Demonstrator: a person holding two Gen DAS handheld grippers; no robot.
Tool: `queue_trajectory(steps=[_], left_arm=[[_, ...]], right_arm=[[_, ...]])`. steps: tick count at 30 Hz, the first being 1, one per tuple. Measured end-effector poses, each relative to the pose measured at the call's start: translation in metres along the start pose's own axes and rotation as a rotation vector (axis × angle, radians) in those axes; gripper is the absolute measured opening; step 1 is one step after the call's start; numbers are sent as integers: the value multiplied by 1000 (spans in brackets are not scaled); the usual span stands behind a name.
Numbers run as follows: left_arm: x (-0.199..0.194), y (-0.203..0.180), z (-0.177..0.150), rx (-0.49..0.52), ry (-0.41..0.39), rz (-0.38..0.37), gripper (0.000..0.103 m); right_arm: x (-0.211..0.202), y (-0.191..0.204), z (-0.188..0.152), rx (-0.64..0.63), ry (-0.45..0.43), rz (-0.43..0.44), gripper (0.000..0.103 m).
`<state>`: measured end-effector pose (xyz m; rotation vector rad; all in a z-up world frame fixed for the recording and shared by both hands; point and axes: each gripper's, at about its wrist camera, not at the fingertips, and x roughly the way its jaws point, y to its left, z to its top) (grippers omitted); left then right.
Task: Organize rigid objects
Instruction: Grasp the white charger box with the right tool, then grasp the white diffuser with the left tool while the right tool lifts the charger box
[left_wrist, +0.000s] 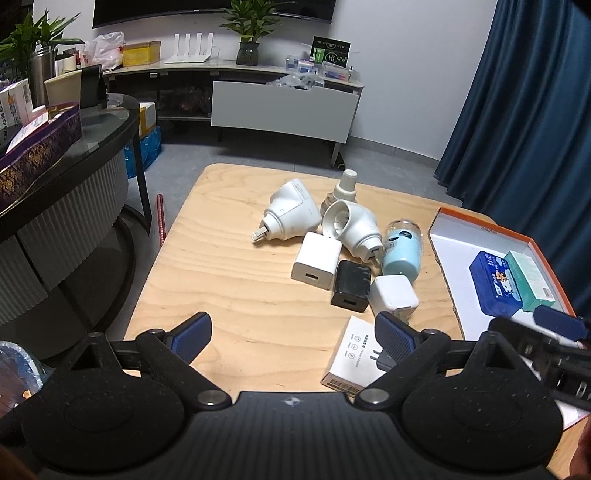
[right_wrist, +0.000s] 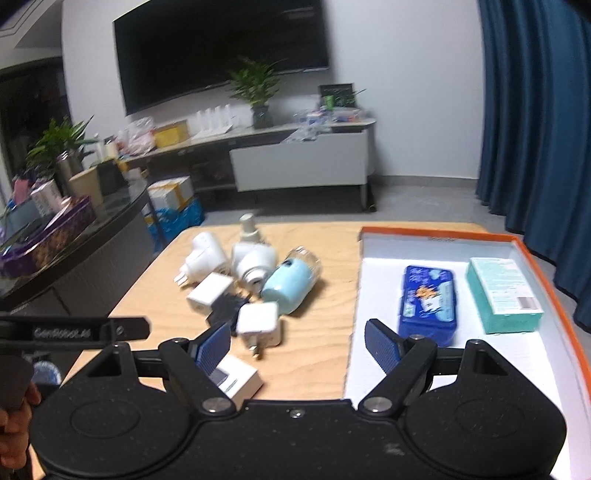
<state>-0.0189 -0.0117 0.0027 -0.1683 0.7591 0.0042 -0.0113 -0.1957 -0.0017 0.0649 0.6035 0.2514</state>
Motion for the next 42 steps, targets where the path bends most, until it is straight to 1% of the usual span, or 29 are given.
queue_trajectory(steps=[4,7,12,15,17,22,24,25,26,27,28,31,34,35,36,38,40,41,42], left_arm=[[3,3,1,-3,3,3,97],[5,7,3,-2,4,10,97],[9,15,8,5,5,19,98],[16,20,13,16,8,26,99],[23,25,18,19,11,34,99],[48,33,40,34,12,37,100],[60,34,50,45,14,32,100],[67,32,55,56,16,28,100],[74,31,58,71,20,23,100],[82,29,62,87,28,17,100],[89,27,64,103,33,12,100],[110,22,71,140,44,2,100],[129,20,76,172,62,-11,100],[134,19,76,184,63,-19,102],[137,20,78,189,54,-34,102],[145,18,80,218,68,-49,100],[149,19,79,233,62,-70,100],[153,20,80,227,65,-82,95],[156,21,80,219,74,-95,86]], right_arm=[[7,11,-3,-82,35,77,94],[18,21,-4,-163,77,141,94],[42,41,-4,-287,144,210,94],[59,51,-2,-336,181,230,94],[70,55,-2,-346,200,235,94],[91,66,-6,-381,244,240,94],[97,69,-9,-384,257,244,94],[100,69,-11,-386,264,243,90],[102,70,-12,-389,272,242,89],[102,70,-13,-381,271,247,81],[102,68,-13,-365,268,258,71],[98,65,-10,-324,274,212,71],[89,54,-5,-262,238,210,71],[85,49,-3,-243,226,209,71],[81,45,-2,-229,214,211,71],[72,36,-1,-196,192,217,71],[65,31,-1,-168,181,210,71],[63,28,-1,-157,176,203,71],[61,25,-1,-146,172,196,71]])
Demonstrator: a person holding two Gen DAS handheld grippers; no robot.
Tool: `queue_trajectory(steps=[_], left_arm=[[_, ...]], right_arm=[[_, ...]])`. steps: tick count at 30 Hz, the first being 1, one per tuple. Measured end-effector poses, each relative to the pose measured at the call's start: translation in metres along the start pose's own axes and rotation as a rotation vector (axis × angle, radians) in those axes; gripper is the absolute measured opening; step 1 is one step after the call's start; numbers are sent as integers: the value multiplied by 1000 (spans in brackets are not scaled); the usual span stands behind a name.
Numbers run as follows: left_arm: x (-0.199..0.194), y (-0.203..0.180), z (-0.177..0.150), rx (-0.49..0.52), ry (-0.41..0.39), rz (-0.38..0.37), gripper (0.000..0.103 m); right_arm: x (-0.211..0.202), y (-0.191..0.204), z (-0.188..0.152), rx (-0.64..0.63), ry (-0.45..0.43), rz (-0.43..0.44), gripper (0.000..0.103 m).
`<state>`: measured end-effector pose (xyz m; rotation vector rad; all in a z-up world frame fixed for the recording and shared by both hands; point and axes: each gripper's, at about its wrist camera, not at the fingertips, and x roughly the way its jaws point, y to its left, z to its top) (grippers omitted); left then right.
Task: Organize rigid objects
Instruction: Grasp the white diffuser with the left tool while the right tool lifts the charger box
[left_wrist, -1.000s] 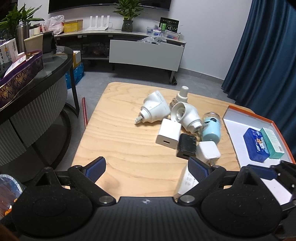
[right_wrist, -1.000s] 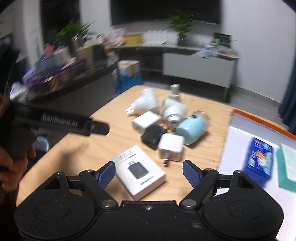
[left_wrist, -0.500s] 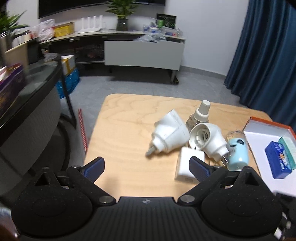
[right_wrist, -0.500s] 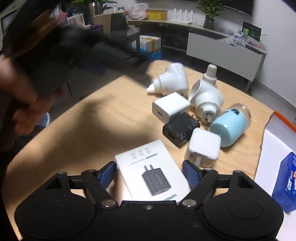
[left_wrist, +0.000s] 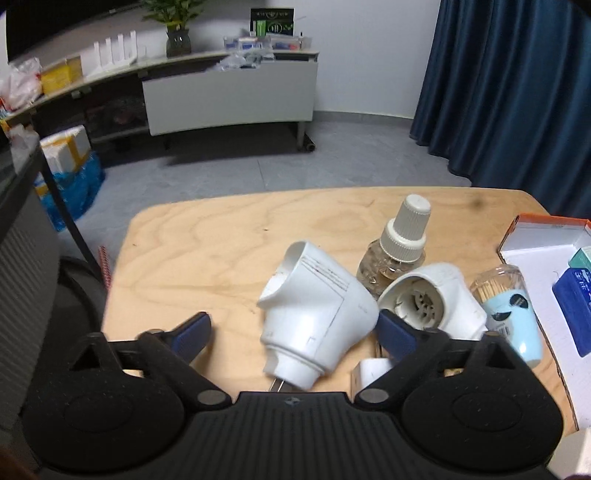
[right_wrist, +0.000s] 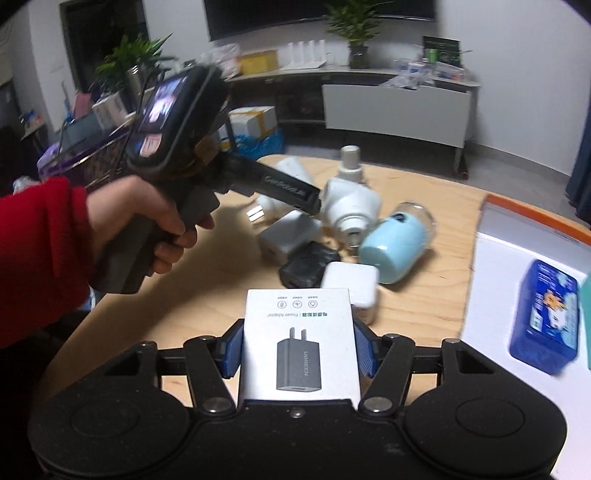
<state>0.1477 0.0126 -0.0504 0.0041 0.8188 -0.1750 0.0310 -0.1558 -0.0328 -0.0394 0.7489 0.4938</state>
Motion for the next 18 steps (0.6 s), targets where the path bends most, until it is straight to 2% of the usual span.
queue_trajectory(steps=[1,3,6,10,16,18], left_arm=[[1,0,-1,-3,-9,1,84],[0,-5,-1,24,-30,20,68],[-5,-8,-6,17,-38,13,67],[-25,-12,-12,-6,-63,42,67],[-77,-17,-30,-56,-106,66,65],[-94,-21,-38,-71,-111,66,55]], right_arm=[[-2,-2,0,13,-3,-7,71],[-5,-5,-1,36,-8,-19,71],[-11,-6,0,55,-25,-33,71],[-16,-5,4,58,-45,-60,71],[-32,4,5,69,-79,-87,71],[-38,8,4,69,-90,-98,71]])
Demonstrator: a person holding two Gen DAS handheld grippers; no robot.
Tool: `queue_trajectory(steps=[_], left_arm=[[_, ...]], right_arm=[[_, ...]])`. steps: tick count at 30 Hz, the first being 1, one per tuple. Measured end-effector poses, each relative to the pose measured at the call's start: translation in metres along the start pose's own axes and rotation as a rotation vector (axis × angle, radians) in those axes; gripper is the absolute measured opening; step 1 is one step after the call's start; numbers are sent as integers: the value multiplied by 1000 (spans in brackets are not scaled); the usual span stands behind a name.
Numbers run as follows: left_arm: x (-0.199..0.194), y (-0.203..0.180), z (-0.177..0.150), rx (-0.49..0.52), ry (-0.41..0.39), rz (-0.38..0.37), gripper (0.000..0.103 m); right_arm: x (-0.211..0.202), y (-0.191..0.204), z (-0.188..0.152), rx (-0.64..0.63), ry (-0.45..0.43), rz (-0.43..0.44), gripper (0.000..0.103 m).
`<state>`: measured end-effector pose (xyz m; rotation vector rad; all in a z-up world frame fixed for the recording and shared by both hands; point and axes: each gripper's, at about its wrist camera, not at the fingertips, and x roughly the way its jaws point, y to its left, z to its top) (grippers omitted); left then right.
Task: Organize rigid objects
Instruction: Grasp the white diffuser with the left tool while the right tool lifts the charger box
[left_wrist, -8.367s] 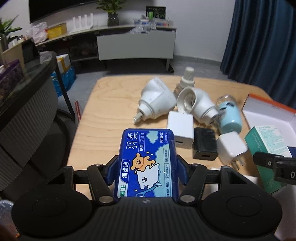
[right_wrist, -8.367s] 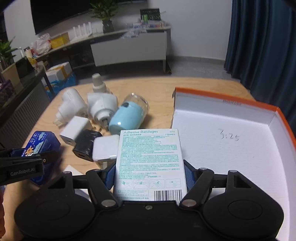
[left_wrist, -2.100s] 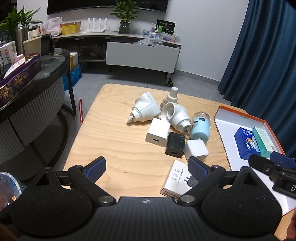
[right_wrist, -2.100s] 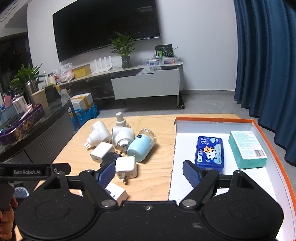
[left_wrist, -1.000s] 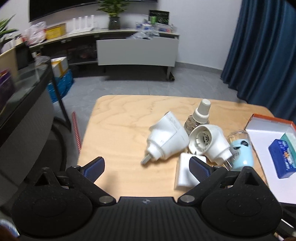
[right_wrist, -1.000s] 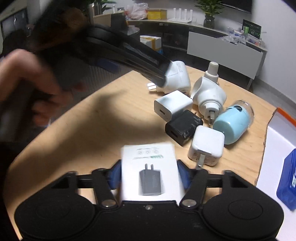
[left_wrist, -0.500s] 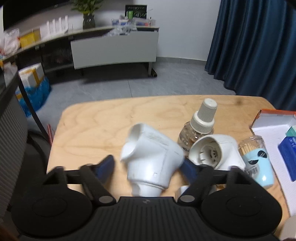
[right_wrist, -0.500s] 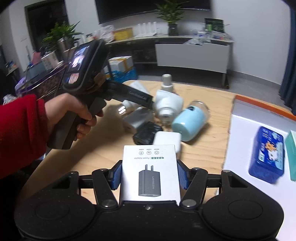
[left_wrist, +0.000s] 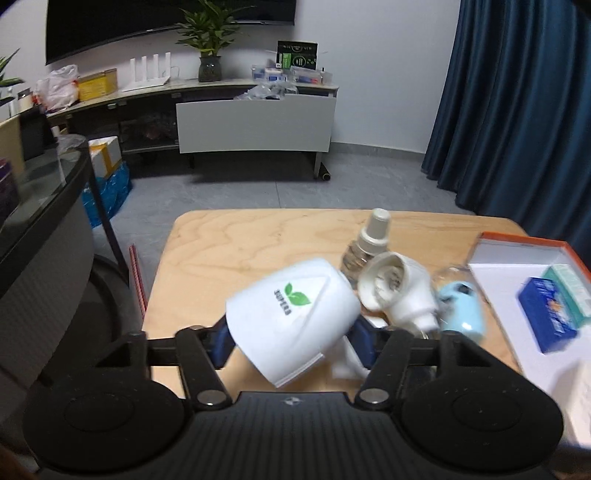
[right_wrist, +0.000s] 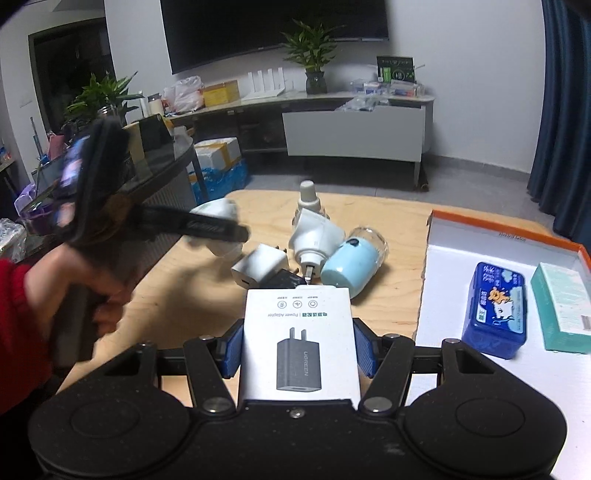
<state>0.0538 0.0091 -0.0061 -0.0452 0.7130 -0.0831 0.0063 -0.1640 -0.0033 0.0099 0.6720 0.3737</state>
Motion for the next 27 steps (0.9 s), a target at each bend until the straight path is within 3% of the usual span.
queue_trajectory(steps=[13,27], left_arm=[[-68,-15,-32,-92,-35,-31,54],[-107,-64,-48,-63,-74,-68,54]], right_arm=[[-48,-3,-15,38,-50,-29,71],[-88,-25,-32,84,-104,-41,71]])
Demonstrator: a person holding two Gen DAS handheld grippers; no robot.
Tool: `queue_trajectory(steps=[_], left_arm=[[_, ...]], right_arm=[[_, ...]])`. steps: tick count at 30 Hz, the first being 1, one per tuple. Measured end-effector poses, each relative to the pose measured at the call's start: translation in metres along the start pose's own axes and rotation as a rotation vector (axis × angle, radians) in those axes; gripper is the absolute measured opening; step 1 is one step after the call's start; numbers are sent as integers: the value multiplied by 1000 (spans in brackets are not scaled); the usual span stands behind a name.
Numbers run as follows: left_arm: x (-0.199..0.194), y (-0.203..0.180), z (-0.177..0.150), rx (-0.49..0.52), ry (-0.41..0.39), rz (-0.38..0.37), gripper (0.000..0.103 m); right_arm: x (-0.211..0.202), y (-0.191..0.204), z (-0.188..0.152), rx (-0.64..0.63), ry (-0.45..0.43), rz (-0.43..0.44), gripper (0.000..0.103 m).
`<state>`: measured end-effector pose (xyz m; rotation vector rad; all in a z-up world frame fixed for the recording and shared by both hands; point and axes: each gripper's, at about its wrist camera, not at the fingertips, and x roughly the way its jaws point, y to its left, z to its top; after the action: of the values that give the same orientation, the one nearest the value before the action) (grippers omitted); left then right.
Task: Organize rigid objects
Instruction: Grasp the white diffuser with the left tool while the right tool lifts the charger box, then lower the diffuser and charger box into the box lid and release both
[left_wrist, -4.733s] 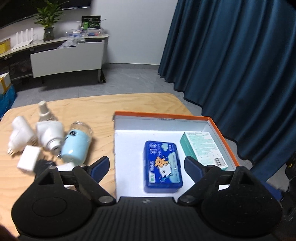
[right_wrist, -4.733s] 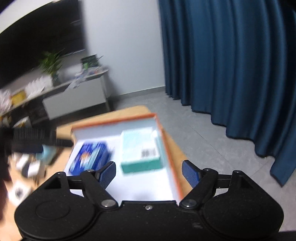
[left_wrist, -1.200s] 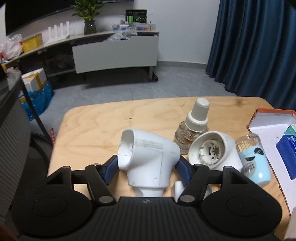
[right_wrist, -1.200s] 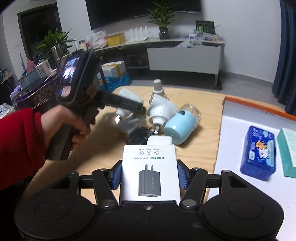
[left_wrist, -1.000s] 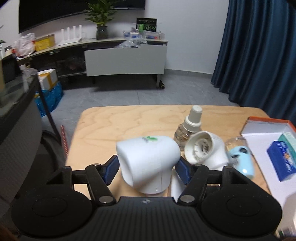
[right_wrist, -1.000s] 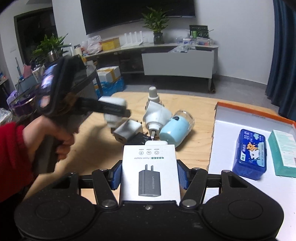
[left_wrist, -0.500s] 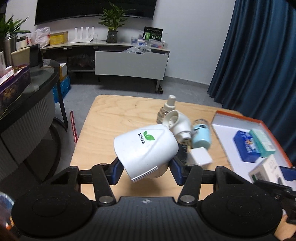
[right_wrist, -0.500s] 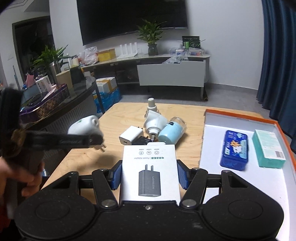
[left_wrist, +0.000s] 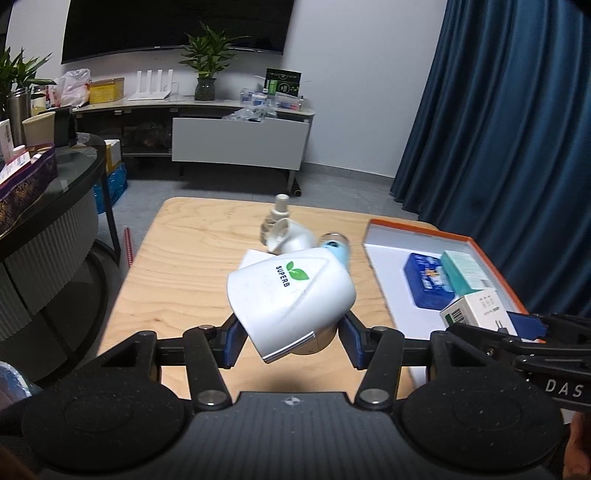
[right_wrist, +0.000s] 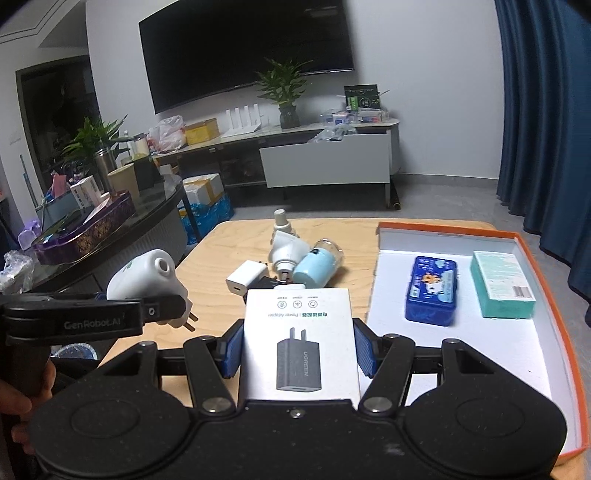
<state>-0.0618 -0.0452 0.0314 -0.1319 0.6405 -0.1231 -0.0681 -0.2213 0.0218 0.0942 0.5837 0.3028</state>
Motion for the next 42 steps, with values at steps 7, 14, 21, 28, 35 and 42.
queue_trajectory(steps=[7,14,21,28,35,42], left_arm=[[4,-24,-5,29,6,-61,54],[12,-45,-8,53,16,-121,54],[17,-62,-9,71,21,-166,54],[23,-85,-10,101,27,-194,54],[32,-105,-10,129,38,-221,54],[38,-118,-9,144,48,-234,54]], right_arm=[[-16,-25,-9,40,-11,-68,71],[-28,-51,-15,85,-21,-123,71],[-37,-69,-17,110,-39,-165,71],[-44,-89,-19,138,-52,-205,71],[-47,-105,-20,161,-59,-233,71],[-52,-117,-22,173,-64,-251,71]])
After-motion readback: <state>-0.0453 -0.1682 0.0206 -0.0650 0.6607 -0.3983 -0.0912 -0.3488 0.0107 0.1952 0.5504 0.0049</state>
